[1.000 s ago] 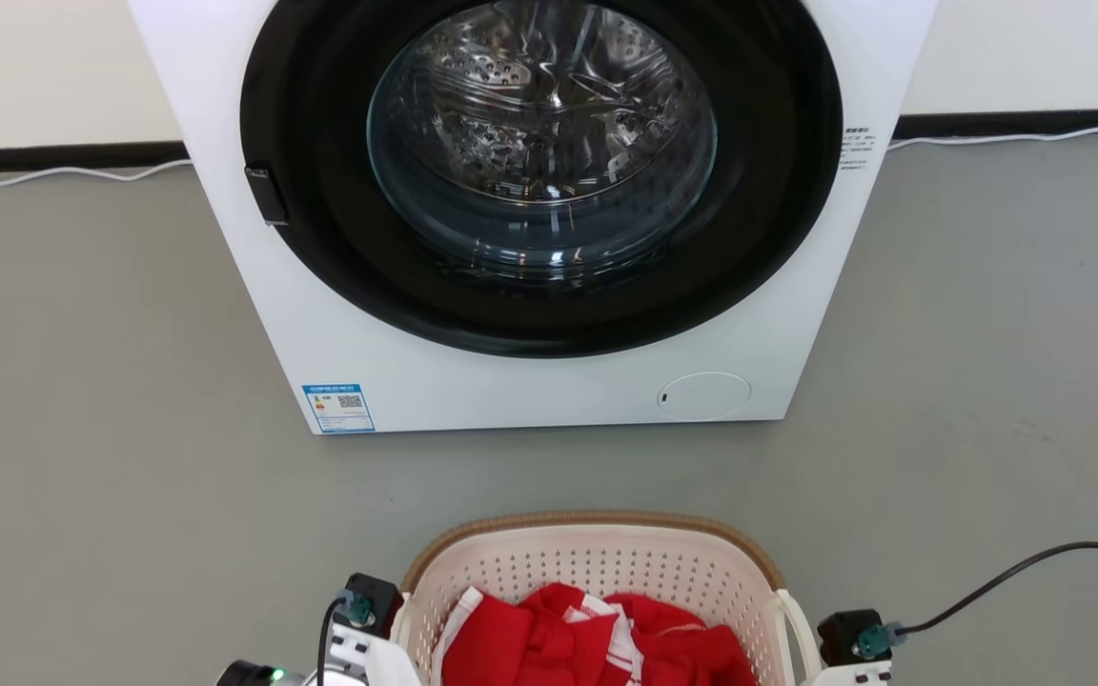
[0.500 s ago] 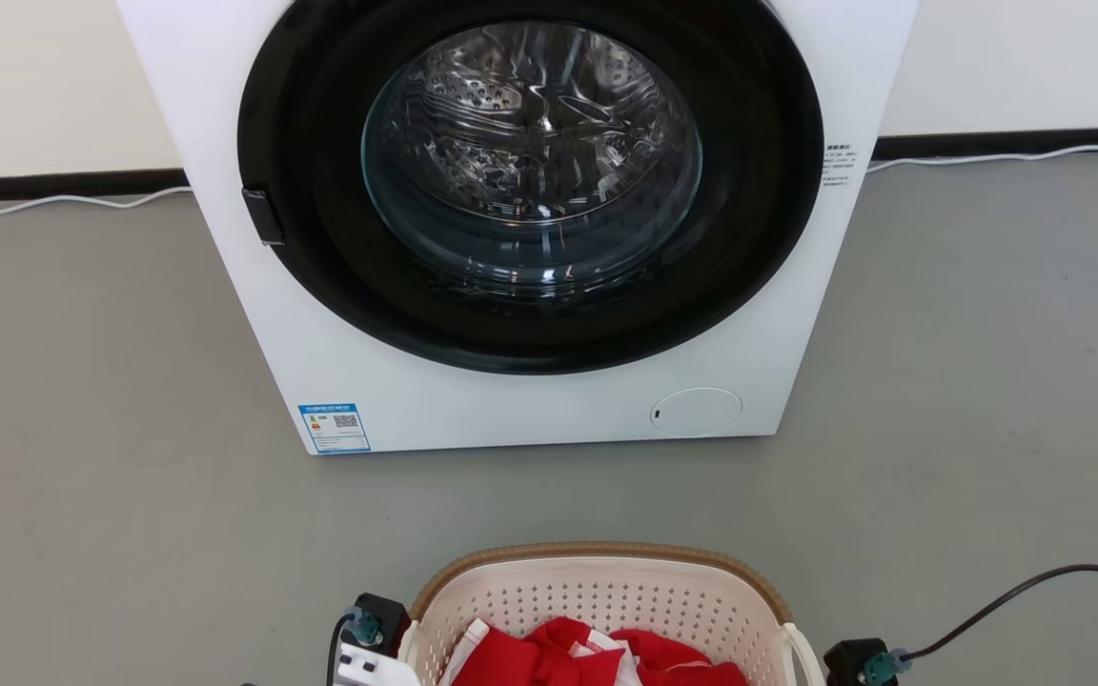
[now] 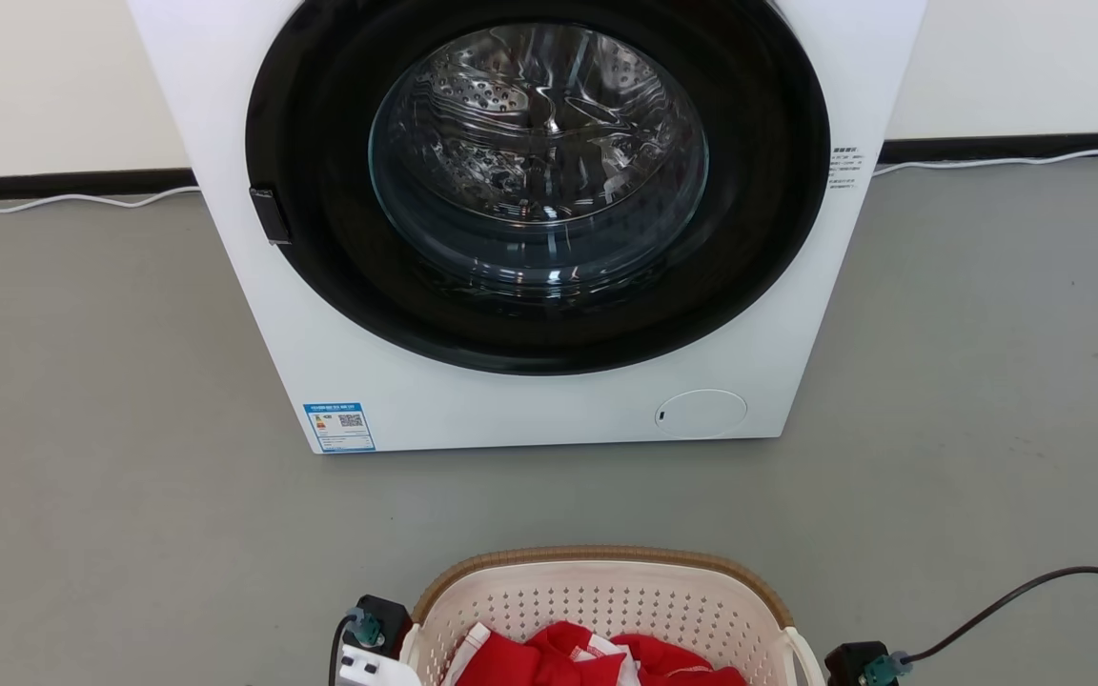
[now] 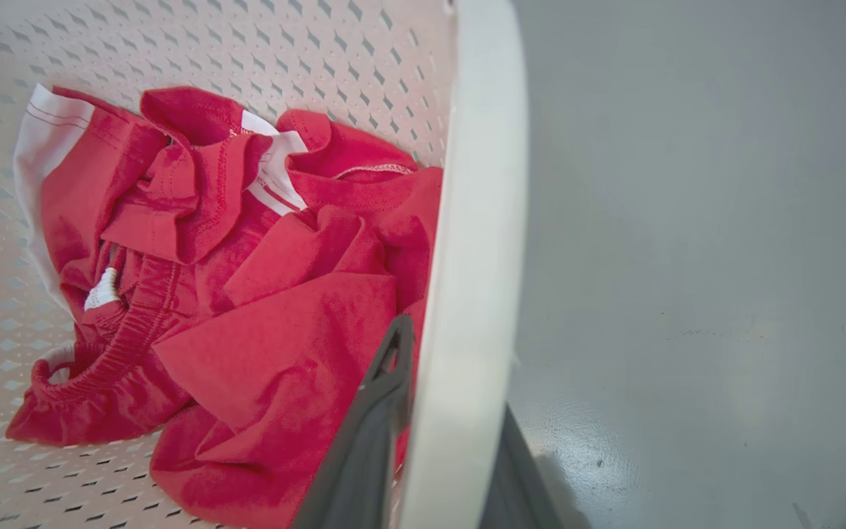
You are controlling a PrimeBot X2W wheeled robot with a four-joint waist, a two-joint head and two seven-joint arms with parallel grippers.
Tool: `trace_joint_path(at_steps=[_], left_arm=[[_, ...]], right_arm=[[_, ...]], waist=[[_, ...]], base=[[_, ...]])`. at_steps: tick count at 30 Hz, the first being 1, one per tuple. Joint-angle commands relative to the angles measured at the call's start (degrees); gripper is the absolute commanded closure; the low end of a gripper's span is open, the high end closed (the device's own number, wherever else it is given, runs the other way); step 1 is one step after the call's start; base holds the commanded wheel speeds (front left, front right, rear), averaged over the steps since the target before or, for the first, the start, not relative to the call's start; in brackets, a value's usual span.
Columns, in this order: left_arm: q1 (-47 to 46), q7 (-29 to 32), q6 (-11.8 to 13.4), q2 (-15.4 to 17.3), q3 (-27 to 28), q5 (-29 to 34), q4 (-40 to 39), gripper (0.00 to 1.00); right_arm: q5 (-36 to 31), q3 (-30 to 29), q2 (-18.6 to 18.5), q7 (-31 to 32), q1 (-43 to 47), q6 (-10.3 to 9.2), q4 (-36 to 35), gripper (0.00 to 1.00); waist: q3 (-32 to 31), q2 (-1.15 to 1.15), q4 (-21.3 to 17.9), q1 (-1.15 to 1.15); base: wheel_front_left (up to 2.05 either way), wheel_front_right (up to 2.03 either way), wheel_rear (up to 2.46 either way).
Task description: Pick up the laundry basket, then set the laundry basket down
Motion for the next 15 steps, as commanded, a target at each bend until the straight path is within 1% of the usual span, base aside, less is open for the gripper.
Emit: trace_joint_path(at_steps=[1, 15], left_arm=[[-0.71, 0.05, -0.19, -0.29, 0.23, 0.04, -0.63, 1.0], [-0.73, -0.07, -0.19, -0.31, -0.78, -1.21, -0.65, 1.0]], right_arm=[[0.19, 0.65, 1.21, -1.47, -1.79, 1.36, -1.12, 1.0], [1.89, 2.36, 1.21, -1.78, -2.25, 1.36, -0.94, 1.0]], waist=[[0.04, 0.0, 0.0, 0.0], [-0.34, 0.0, 0.0, 0.0]], base=[[0.0, 0.0, 0.0], [0.0, 0.0, 0.0]])
